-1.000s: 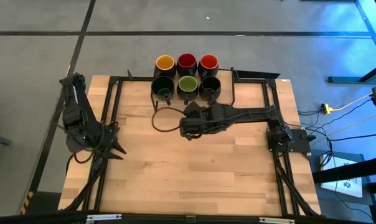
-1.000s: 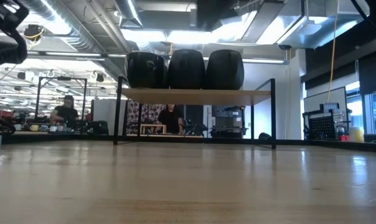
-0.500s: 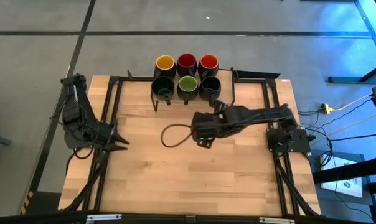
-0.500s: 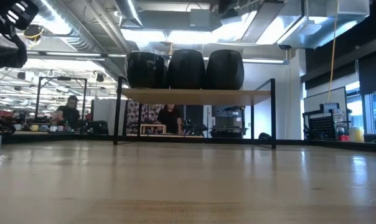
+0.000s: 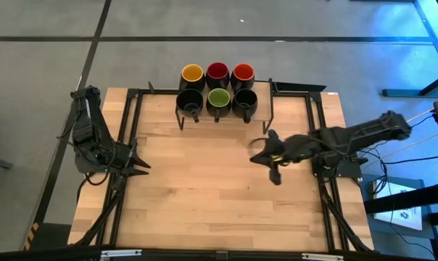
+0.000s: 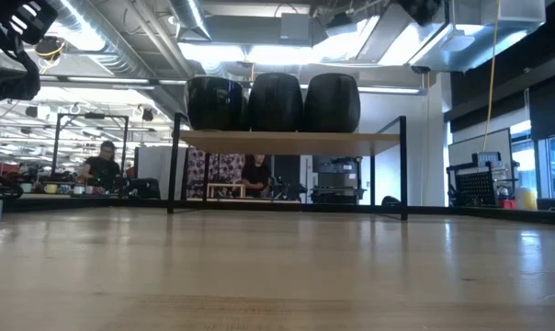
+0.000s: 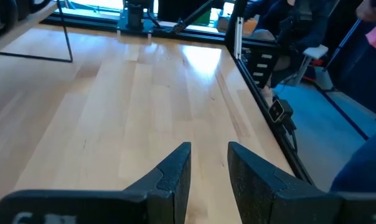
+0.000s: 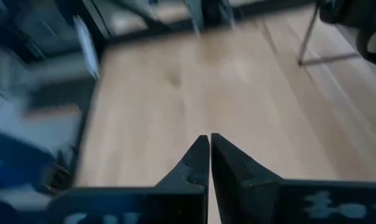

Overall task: Place coffee mugs
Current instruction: Return to Home Position

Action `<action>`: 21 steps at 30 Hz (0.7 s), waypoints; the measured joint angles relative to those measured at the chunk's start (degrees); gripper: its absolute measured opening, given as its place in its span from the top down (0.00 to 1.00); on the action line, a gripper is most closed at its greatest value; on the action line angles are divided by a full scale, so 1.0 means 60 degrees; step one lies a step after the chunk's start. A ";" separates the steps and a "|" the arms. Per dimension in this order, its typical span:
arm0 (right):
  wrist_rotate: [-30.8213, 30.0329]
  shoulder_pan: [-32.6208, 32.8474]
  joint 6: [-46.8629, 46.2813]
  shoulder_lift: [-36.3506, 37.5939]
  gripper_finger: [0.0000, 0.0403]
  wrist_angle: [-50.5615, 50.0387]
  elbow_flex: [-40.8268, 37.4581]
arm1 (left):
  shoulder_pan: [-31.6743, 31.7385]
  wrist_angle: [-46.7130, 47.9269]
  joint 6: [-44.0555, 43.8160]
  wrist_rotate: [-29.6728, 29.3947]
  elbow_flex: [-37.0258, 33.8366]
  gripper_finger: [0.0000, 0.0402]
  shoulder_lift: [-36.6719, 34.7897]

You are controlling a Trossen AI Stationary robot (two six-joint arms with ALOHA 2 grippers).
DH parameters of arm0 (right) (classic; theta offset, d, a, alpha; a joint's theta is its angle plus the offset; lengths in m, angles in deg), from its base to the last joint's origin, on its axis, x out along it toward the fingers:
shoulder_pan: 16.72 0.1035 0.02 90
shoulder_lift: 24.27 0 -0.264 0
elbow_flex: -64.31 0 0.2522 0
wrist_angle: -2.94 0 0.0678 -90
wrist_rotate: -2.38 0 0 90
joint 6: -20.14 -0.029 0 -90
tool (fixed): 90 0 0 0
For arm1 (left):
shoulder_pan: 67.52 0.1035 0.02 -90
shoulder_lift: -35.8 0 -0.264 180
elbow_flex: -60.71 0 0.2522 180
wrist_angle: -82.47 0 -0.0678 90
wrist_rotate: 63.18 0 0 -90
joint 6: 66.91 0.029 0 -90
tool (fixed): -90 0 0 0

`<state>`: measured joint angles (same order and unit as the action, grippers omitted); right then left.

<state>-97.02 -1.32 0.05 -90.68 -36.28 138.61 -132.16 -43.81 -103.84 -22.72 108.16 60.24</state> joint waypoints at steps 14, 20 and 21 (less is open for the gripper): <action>-0.1345 -0.0004 -0.0694 0.4211 0.99 0.4707 -0.5113 | 0.0004 0.0009 0.0253 -0.2750 0.0000 0.75 -0.0655; -0.0697 -0.0001 -0.0041 0.4450 0.99 0.4728 -0.5125 | 0.0182 0.0158 0.0814 -0.2347 0.0000 0.75 -0.1622; -0.0310 -0.0007 0.0226 0.4532 0.99 0.4769 -0.5179 | 0.0214 0.0035 0.0989 -0.2140 0.0000 0.75 -0.1831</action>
<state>-98.88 -1.37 1.41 -63.49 -7.67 107.54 -130.88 -43.60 -97.90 -35.55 108.16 49.26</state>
